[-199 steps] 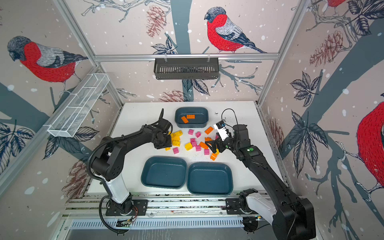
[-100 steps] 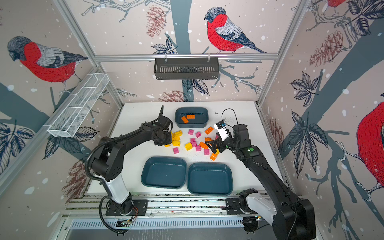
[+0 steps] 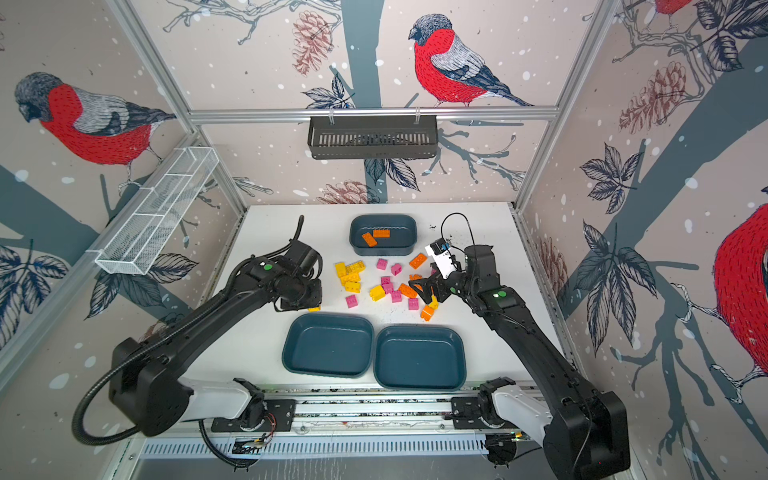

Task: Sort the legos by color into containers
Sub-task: 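Drop the yellow brick into the nearer teal bin below the left gripper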

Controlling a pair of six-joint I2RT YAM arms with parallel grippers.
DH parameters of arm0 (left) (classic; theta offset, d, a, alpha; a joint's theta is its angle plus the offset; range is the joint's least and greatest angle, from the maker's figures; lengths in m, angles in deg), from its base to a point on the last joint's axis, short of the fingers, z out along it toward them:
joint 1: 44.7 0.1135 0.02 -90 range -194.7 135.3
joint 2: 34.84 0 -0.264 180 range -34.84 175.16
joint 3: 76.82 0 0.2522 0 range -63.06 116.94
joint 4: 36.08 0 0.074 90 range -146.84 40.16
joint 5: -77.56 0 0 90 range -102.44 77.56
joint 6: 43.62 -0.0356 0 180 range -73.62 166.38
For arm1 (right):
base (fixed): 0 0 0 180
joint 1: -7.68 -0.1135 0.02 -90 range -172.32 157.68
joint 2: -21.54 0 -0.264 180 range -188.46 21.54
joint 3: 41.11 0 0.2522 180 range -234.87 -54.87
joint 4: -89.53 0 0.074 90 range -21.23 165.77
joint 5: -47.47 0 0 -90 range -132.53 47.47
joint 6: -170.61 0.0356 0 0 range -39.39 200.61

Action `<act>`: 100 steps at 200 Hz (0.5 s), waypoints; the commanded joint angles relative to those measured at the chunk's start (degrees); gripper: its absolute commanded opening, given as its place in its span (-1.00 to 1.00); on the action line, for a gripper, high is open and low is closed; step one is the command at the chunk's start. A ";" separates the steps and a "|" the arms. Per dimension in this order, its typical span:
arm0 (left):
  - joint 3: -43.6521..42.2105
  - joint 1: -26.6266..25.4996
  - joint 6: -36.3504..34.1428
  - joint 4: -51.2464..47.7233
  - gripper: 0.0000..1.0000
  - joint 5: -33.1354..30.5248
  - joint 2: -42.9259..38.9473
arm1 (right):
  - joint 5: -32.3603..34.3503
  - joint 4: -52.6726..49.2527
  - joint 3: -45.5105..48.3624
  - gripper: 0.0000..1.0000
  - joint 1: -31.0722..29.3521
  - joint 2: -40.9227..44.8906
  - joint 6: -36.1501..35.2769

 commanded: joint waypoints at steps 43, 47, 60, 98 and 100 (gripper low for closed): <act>-9.23 -0.20 3.11 -0.95 -0.08 0.86 -1.76 | -1.58 -1.23 -0.37 0.98 -0.54 -0.46 -1.38; -8.73 -0.15 2.94 -1.27 -0.01 0.45 -1.37 | -1.58 -1.25 -0.42 0.99 -0.53 -0.41 -1.34; -6.76 -0.20 2.54 -2.58 0.19 -0.47 -0.78 | -1.41 -1.67 -0.47 0.99 -0.58 -0.01 -1.55; 1.56 -0.19 1.07 -2.90 0.30 -0.15 2.31 | -0.66 -1.64 -0.72 0.99 -0.49 0.30 -1.60; 2.10 -0.23 1.04 -2.80 0.31 -0.10 2.78 | -0.62 -1.65 -0.74 0.98 -0.49 0.23 -1.54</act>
